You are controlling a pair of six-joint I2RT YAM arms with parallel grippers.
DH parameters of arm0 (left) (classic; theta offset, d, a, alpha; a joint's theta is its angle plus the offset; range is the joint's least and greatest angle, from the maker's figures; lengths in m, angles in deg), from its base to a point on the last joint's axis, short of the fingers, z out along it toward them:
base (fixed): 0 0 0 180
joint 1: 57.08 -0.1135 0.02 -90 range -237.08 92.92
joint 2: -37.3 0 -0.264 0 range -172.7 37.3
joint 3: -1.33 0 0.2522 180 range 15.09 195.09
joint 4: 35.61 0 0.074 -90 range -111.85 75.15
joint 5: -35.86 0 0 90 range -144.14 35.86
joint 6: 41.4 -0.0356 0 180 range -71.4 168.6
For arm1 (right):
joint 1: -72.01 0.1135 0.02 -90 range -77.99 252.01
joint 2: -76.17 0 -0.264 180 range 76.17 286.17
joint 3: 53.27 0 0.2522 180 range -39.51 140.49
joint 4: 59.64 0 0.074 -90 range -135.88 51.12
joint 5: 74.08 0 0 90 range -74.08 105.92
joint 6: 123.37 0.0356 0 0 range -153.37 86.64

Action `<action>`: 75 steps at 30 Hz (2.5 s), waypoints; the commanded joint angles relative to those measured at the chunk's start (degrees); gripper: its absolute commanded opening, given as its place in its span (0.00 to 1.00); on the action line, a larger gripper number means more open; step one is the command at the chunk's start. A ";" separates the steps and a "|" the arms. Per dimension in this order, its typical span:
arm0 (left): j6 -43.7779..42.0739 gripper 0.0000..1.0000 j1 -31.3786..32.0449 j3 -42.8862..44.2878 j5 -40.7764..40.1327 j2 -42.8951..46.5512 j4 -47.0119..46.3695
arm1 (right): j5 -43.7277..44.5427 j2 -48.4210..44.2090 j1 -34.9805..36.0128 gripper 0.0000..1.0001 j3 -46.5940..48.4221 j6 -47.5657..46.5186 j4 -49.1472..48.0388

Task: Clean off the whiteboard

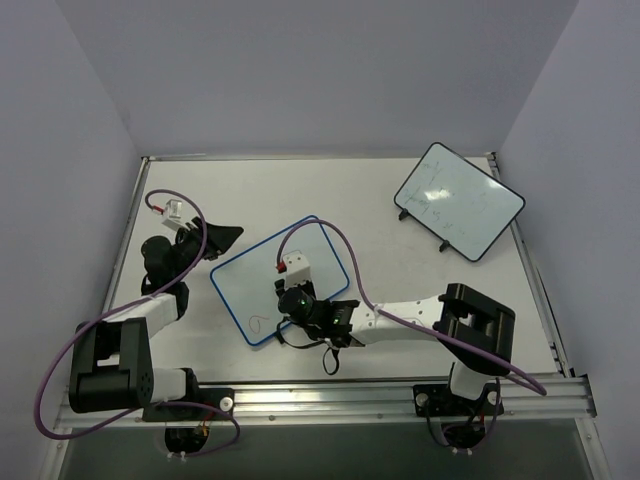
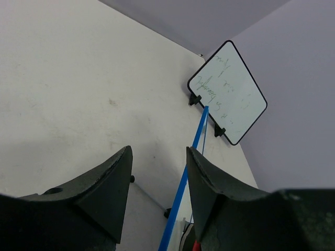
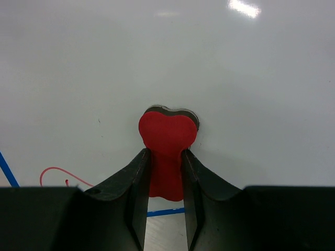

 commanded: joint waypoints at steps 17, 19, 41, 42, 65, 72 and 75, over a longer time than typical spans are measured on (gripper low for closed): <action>-6.17 0.55 0.19 -0.86 8.76 0.14 -9.67 | 0.83 2.53 1.46 0.00 3.30 -0.03 1.09; -6.17 0.55 0.37 -0.69 9.29 -0.65 -11.07 | 1.18 2.09 1.46 0.00 3.04 -0.03 0.74; -9.86 0.51 3.97 0.19 13.42 -2.15 -10.29 | 2.06 2.00 1.46 0.00 2.68 -0.56 0.04; -10.21 0.50 4.32 0.19 13.34 -1.89 -9.85 | 2.06 2.35 1.46 0.00 3.03 -0.56 0.12; -23.65 0.46 5.29 1.33 -8.86 11.99 17.90 | 2.15 3.49 1.55 0.00 4.26 -0.47 0.13; -23.92 0.45 5.12 3.88 -20.13 13.32 27.85 | 2.24 3.93 2.16 0.00 4.18 -0.12 -0.05; -22.78 0.40 5.12 6.07 -22.86 11.83 32.07 | 2.32 4.11 2.43 0.00 4.09 -0.12 -0.31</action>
